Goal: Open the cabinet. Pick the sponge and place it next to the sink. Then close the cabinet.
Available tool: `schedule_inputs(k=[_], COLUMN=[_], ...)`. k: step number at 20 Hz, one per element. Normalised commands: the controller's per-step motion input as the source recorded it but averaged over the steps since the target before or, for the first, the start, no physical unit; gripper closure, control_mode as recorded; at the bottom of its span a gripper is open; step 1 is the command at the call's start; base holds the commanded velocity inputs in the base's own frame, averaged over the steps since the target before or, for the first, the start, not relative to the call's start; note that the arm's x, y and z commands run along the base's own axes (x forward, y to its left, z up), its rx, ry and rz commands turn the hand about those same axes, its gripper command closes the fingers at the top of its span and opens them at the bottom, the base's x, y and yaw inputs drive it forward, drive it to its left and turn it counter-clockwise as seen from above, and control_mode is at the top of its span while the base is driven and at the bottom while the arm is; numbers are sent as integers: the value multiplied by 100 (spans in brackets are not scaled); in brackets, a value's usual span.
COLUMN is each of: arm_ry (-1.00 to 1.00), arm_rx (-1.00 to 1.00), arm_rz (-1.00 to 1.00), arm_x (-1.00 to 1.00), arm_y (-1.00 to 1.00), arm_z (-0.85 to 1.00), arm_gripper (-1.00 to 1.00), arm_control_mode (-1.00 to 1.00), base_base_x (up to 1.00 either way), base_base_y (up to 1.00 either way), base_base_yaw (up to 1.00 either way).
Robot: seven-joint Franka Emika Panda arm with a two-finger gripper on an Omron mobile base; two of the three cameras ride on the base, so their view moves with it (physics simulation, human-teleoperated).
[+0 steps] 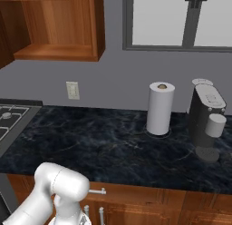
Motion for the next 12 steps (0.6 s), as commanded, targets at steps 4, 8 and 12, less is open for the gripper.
schedule_inputs(k=[4, 8, 12], arm_ry=[0, 0, 0], arm_rx=[0, 0, 0], arm_rz=[-3, -5, -8], arm_x=[28, 27, 32], arm_y=[41, 44, 39], arm_z=[-19, -23, -21], arm_gripper=[-100, -100, -100], arm_control_mode=[-100, -100, -100], base_base_x=[0, 0, 0], base_base_y=[0, 0, 0], base_base_yaw=[0, 0, 0])
